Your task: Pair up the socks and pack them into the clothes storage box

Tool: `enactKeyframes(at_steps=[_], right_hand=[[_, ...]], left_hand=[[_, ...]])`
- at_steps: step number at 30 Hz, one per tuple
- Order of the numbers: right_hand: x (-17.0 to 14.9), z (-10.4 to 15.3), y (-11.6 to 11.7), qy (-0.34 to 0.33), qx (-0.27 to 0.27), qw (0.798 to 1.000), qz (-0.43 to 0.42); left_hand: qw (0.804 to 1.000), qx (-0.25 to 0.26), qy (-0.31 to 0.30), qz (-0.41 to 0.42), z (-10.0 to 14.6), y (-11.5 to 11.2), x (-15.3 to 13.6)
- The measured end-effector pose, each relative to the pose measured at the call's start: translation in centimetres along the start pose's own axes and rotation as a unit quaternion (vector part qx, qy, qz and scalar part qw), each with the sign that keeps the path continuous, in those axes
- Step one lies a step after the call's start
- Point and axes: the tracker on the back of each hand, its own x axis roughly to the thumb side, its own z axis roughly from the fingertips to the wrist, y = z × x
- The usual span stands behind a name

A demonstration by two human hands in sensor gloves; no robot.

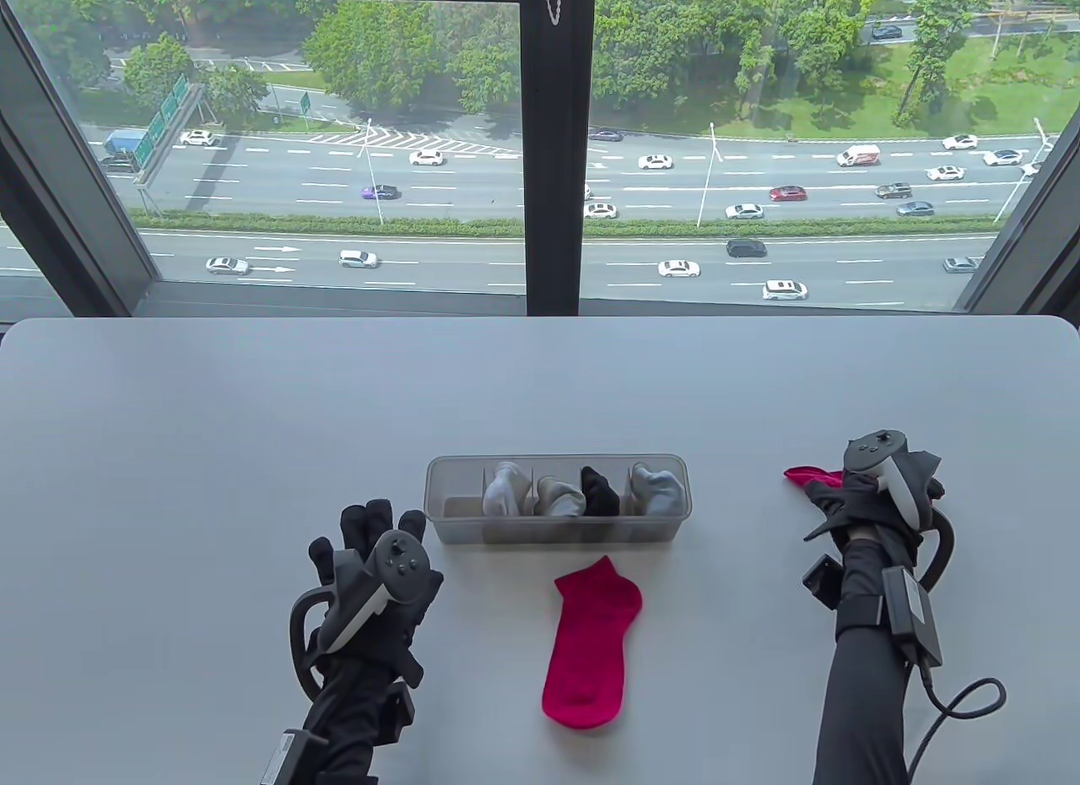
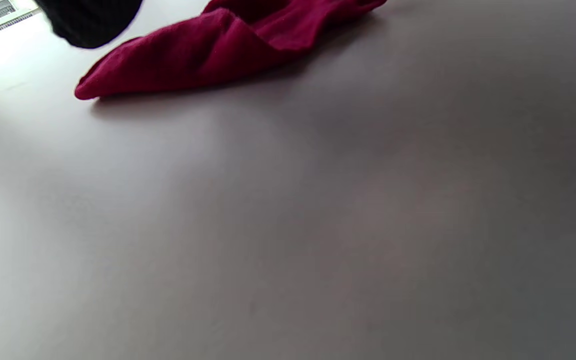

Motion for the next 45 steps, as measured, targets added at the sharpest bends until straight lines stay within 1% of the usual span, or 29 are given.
enactKeyframes(at_steps=[3, 4, 5, 6, 7, 8, 9, 13, 16, 17, 19, 20, 23, 25, 27, 29, 30, 32, 33, 35, 36, 37, 39, 40, 41, 42, 43, 44, 45], right_hand=[[-0.4, -1.3, 0.0, 0.024, 0.065, 0.998, -0.008], [-0.6, -1.8, 0.4, 0.036, 0.093, 0.995, -0.010], [-0.7, -2.2, 0.8, 0.041, 0.105, 0.994, -0.010], [-0.6, -2.1, 1.0, 0.051, 0.089, 0.995, 0.004], [-0.3, -2.0, 0.9, 0.043, 0.046, 0.997, 0.039], [-0.2, -1.9, 0.7, 0.038, 0.025, 0.997, 0.066], [-0.1, -1.8, 0.6, 0.039, 0.015, 0.996, 0.078], [0.3, -0.7, 0.4, 0.029, -0.071, 0.989, 0.130], [0.2, 0.2, 0.9, -0.003, -0.104, 0.982, 0.157], [0.1, 0.4, 1.0, -0.012, -0.105, 0.982, 0.157], [-0.4, 1.6, 1.6, -0.061, -0.110, 0.980, 0.155], [-0.5, 1.9, 1.7, -0.069, -0.112, 0.979, 0.158], [-1.0, 4.0, 2.0, -0.104, -0.121, 0.974, 0.162], [-0.8, 6.2, 1.2, -0.121, -0.152, 0.970, 0.143], [-0.2, 9.1, -0.1, -0.146, -0.170, 0.968, 0.116], [1.0, 12.9, -1.2, -0.191, -0.205, 0.956, 0.086], [1.7, 14.7, -1.5, -0.217, -0.210, 0.950, 0.075], [3.4, 18.3, -1.3, -0.278, -0.220, 0.934, 0.052], [4.1, 19.6, -0.9, -0.304, -0.218, 0.926, 0.044], [6.4, 23.6, 1.1, -0.387, -0.205, 0.899, 0.015], [7.5, 25.4, 2.7, -0.425, -0.192, 0.884, 0.004], [8.6, 26.9, 4.4, -0.461, -0.180, 0.869, -0.009], [10.0, 28.7, 7.0, -0.494, -0.182, 0.850, -0.025], [10.5, 29.2, 8.1, -0.505, -0.182, 0.843, -0.032], [11.3, 29.8, 9.8, -0.524, -0.171, 0.833, -0.043], [11.8, 29.9, 10.8, -0.538, -0.158, 0.827, -0.051], [12.0, 30.0, 11.8, -0.540, -0.155, 0.825, -0.065], [12.0, 29.8, 12.2, -0.531, -0.173, 0.825, -0.089], [12.0, 29.3, 12.8, -0.546, -0.141, 0.819, -0.103]], left_hand=[[1.000, 0.000, -0.006, 0.001, 0.0, 0.1, 0.3], [1.000, -0.001, -0.011, 0.001, -0.1, 0.1, 0.4], [1.000, -0.002, -0.013, -0.001, -0.2, 0.1, 0.6], [1.000, -0.005, -0.014, -0.003, -0.2, 0.1, 0.7], [1.000, -0.007, -0.016, -0.005, -0.2, 0.0, 0.8], [1.000, -0.008, -0.018, -0.005, -0.2, 0.0, 0.8], [1.000, -0.009, -0.020, -0.004, -0.2, 0.0, 0.9], [1.000, -0.007, -0.026, -0.003, 0.1, 0.1, 0.9], [0.999, -0.004, -0.034, 0.004, 0.4, 0.1, 0.9], [0.999, -0.003, -0.035, 0.004, 0.5, 0.2, 0.9], [0.999, 0.005, -0.047, 0.011, 0.8, 0.3, 1.0], [0.999, 0.006, -0.049, 0.012, 0.8, 0.3, 1.0], [0.997, 0.019, -0.065, 0.028, 1.1, 0.5, 1.4], [0.995, 0.035, -0.084, 0.040, 1.4, 0.9, 1.7], [0.990, 0.061, -0.111, 0.058, 1.9, 1.5, 2.2], [0.981, 0.075, -0.153, 0.096, 2.5, 2.0, 2.9], [0.976, 0.070, -0.169, 0.115, 2.7, 2.0, 3.3], [0.962, 0.041, -0.204, 0.179, 3.0, 1.9, 4.4], [0.953, 0.019, -0.218, 0.210, 3.0, 1.8, 4.9], [0.911, -0.070, -0.256, 0.316, 3.0, 0.9, 6.4], [0.885, -0.113, -0.261, 0.370, 3.0, 0.3, 7.1], [0.847, -0.163, -0.263, 0.433, 3.0, -0.6, 7.8], [0.777, -0.230, -0.273, 0.518, 2.9, -2.2, 8.8], [0.748, -0.255, -0.279, 0.544, 2.9, -2.8, 9.1], [0.705, -0.283, -0.288, 0.583, 3.0, -3.6, 9.4], [0.671, -0.287, -0.291, 0.619, 3.0, -4.0, 9.5], [0.657, -0.277, -0.287, 0.640, 3.0, -4.2, 9.4], [0.656, -0.251, -0.272, 0.658, 2.8, -4.5, 8.9], [0.663, -0.211, -0.267, 0.666, 2.6, -4.4, 8.3]])
